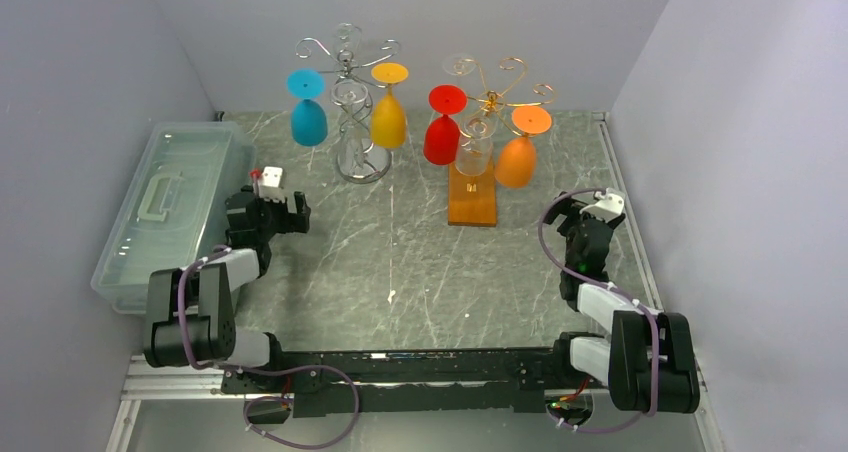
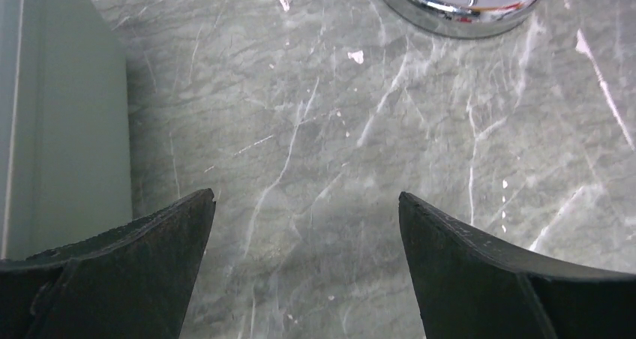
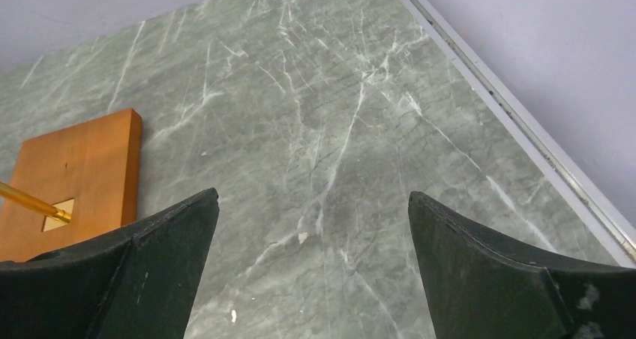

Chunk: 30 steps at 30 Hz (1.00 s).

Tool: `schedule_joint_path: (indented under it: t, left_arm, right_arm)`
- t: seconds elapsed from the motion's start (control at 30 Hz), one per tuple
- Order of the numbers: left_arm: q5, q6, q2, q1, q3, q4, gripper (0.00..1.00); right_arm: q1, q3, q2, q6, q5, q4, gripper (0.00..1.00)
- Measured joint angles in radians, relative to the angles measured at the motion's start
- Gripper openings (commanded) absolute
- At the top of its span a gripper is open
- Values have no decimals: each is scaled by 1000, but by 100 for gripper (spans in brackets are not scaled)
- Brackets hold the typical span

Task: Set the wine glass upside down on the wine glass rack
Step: Reset both arms

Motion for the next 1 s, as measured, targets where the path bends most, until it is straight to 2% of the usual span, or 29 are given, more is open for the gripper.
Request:
schedule_joint_path:
  t: [0.17,0.3,0.4,0.5,0.57,0.67,0.8,1.0]
  left_arm:
    - [63,-83,52,40,-38,157,99]
    - [82,-104,76,56,-132,344,100]
    - [90,-108,159,60,-207,554,99]
    - [106,-111,273,65,-256,702,99]
    - [117,-111,280,71,-275,702,100]
    - [127,-111,277,74,-264,705,99]
    - [134,-106,273,65,-159,581,99]
    - [74,-88,272,37,-85,500,99]
  right_arm:
    - [0,-26,41,-36,4,74,100]
    - [0,-57,89,-51,12,125,100]
    - [2,-60,140,-61,15,187,100]
    - [20,-98,236,-81,25,343,100]
    - [57,-129,319,-105,62,434,100]
    - [100,-91,341,-114,96,368,100]
    - [90,13,347,-113,117,319,100]
    - [84,19,346,-113,134,295,100]
